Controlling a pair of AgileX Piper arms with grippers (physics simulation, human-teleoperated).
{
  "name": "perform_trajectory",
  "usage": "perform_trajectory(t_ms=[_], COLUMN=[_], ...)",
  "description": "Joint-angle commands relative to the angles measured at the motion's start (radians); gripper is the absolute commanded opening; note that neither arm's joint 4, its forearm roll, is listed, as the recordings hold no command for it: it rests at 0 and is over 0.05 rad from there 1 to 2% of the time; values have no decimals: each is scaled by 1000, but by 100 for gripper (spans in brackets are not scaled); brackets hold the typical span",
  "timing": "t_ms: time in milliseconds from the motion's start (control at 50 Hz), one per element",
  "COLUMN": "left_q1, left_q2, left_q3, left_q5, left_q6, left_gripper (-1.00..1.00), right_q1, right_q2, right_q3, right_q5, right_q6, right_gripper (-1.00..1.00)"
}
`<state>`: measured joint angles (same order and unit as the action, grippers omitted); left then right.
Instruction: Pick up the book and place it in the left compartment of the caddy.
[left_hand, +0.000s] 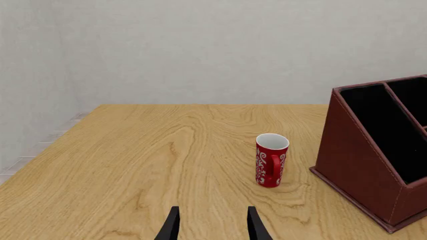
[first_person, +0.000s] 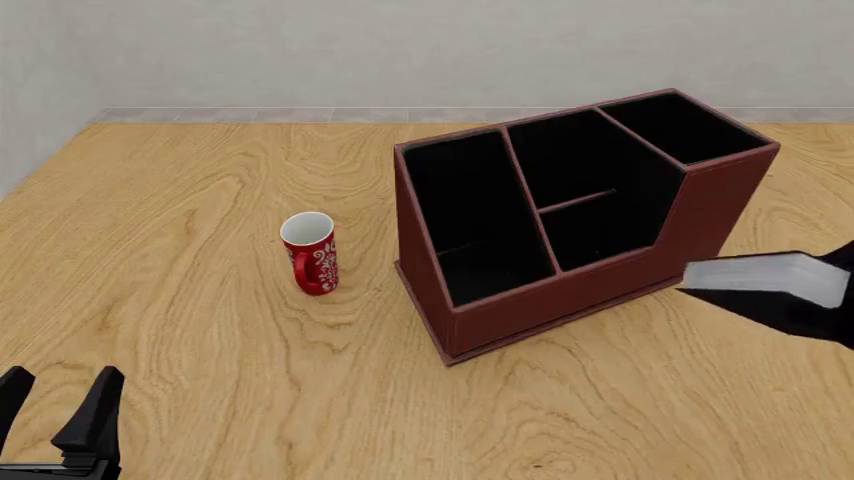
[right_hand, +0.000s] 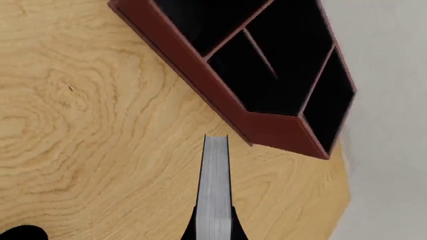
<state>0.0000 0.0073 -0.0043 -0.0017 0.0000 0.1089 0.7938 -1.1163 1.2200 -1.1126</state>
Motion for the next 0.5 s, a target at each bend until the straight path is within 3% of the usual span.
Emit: perform_trajectory(t_ms=[20,40,60,80,120,140,180,200,220,260,300,400,420,440,460,500], left_q1=[0,0,0,0,0,0,0,0,0,0,0,0,0,0,0,0], left_q2=[0,0,0,0,0,0,0,0,0,0,0,0,0,0,0,0], left_q3=[0,0,0,0,0,0,0,0,0,0,0,0,0,0,0,0], left_q5=[0,0,0,0,0,0,0,0,0,0,0,0,0,0,0,0], left_q6=[0,0,0,0,0,0,0,0,0,0,0,0,0,0,0,0], left_gripper=[100,100,100,100,100,100,100,100,100,100,100,100,100,100,100,100], right_q1=[200,219,176,240,268,303,306,320,340,332,375,423,444,460,457,450], right_q2=[52,41,42,54,67,88,90,96,111,120,141,172,193,203,207,230], right_q3=[-119,-109,-100,-133,-156,-188,-198,-210,-240,-242,-269,-305,-338,-355,-352,-387], right_q5=[0,0,0,0,0,0,0,0,0,0,0,0,0,0,0,0], right_q6=[295,277,253,321,360,428,423,442,497,496,568,625,681,700,690,722], right_gripper=[-100,-100,-100,-100,-100,-100,-100,-100,-100,-100,-100,-100,-100,-100,-100,-100])
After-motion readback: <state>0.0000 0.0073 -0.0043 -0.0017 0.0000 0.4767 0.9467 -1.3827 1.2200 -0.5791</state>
